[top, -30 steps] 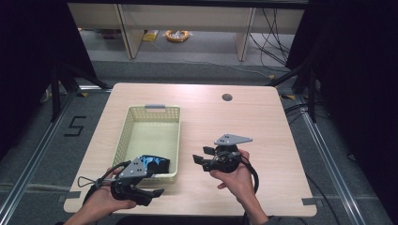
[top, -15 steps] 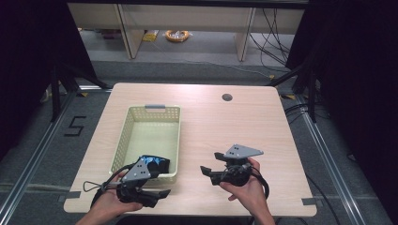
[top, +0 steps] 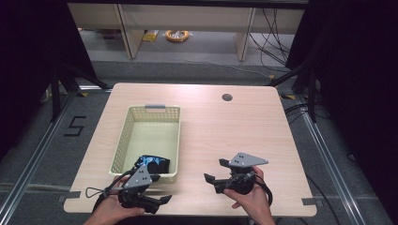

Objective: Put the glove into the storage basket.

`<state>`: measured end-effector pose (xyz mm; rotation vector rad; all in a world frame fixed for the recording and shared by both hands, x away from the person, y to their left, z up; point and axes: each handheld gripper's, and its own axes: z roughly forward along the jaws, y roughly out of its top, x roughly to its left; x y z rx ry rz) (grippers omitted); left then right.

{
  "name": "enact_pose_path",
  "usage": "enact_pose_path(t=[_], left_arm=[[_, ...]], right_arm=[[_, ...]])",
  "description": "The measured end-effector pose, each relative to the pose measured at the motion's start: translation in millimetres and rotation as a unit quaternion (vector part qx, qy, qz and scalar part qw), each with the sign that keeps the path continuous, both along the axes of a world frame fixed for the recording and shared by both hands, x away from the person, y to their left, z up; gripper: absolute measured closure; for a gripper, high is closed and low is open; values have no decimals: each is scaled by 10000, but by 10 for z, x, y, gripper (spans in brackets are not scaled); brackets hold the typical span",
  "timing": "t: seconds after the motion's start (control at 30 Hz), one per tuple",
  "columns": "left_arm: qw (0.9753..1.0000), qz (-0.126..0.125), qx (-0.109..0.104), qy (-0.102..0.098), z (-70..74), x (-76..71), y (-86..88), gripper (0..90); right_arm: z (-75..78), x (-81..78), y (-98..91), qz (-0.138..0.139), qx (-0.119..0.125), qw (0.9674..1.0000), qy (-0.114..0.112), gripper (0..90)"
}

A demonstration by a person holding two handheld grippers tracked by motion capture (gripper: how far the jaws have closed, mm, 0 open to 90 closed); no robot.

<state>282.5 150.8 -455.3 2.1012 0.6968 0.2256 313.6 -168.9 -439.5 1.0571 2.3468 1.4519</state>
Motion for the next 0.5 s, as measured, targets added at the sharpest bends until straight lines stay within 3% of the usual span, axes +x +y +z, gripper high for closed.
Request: enact_pose_path(t=[0.03,0.07,0.13,0.17,0.2,0.23,0.27,0.3,0.33,0.4,0.43,0.47,0.5], left_arm=[[10000,-14,36,-48,-7,-2,0,219],[10000,37,57,-6,-19,-16,-5,218],[9999,-11,98,-42,-44,-35,-19,219],[9999,18,151,-68,-61,-49,-26,219],[9998,-62,138,-142,-77,-48,-33,220],[9996,-88,242,-130,-78,-51,-22,220],[9995,-84,292,-105,-88,-61,-15,220],[9996,-90,270,-81,-96,-67,-15,220],[9993,-183,300,-115,-105,-70,-6,220],[9996,-118,245,-125,-138,-85,-11,219],[9999,-61,138,-15,-170,-107,-21,219],[9998,-110,174,-65,-186,-105,-18,218],[9997,-132,210,-52,-205,-109,-12,218]], right_arm=[[-21,2,-9,53,-28,10000,-46,212],[-15,-42,-10,-67,-56,9999,106,211],[-57,-58,-21,3,-62,10000,40,209],[-69,-82,-16,-43,-18,9999,130,208],[-97,-71,-39,10,-131,9999,-77,208],[-117,-85,-42,55,-84,9999,75,207],[-129,-85,-56,111,-187,9998,-24,206],[-151,-133,-41,-24,-29,9998,220,206],[-160,-136,-54,-11,-50,9997,225,204],[-188,-141,-83,-34,-50,9998,186,195],[-201,-140,-100,-11,-80,9999,144,195],[-214,-148,-119,-20,-120,9999,79,195],[-231,-154,-118,-20,-31,9999,156,195]])
